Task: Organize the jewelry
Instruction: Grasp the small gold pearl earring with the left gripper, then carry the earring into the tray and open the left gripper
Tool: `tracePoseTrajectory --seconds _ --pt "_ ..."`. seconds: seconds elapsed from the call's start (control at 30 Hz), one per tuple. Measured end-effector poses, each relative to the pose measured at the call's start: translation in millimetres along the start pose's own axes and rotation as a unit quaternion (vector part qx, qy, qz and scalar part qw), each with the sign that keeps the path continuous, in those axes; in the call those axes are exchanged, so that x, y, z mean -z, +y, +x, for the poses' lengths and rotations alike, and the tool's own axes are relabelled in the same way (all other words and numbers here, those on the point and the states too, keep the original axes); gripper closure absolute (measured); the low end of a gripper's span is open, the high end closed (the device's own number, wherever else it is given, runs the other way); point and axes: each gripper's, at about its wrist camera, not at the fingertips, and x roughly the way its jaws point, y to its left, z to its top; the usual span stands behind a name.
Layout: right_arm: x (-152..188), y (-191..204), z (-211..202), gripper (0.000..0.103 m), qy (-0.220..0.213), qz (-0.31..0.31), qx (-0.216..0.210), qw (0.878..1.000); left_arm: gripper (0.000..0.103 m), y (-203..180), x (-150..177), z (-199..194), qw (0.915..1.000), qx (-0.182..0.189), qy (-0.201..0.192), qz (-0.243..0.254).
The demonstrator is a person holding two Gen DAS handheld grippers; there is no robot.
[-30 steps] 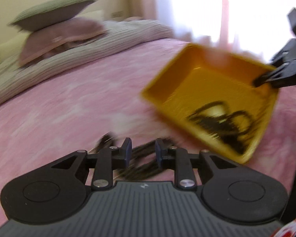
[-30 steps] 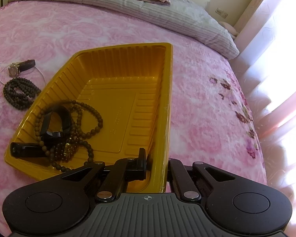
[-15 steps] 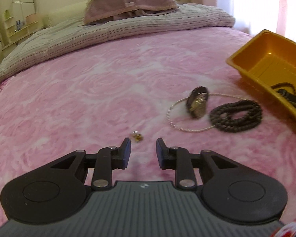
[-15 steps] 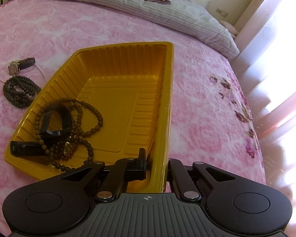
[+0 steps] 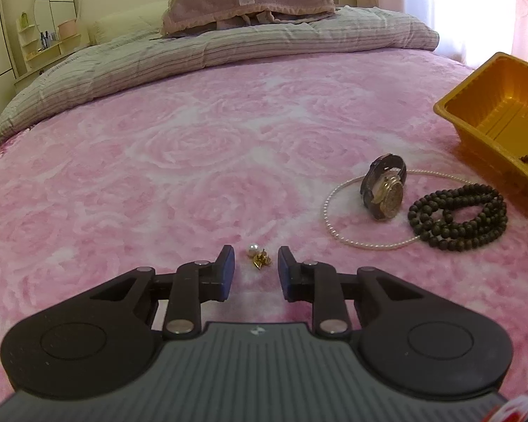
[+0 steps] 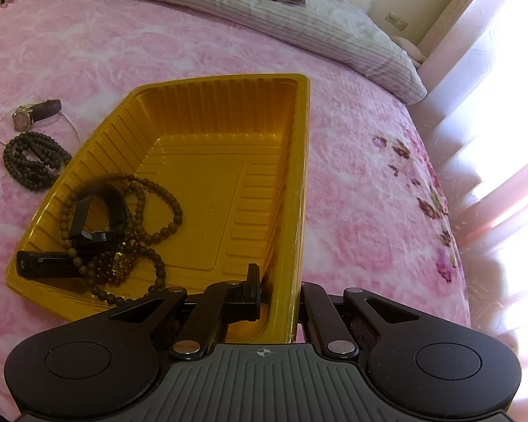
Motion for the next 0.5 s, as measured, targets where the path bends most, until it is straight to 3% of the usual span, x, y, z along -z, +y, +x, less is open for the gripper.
tracePoseTrajectory --seconds 0.23,0.5 --pt "0 0 0 0.098 -0.001 -0.001 0.000 1.000 0.094 2 -1 6 1.0000 -0.001 0.002 -0.001" --pt "-1 1 0 0.098 -0.001 -0.001 0.000 1.000 0.095 -6 -5 -17 0.9998 0.016 -0.007 0.008"
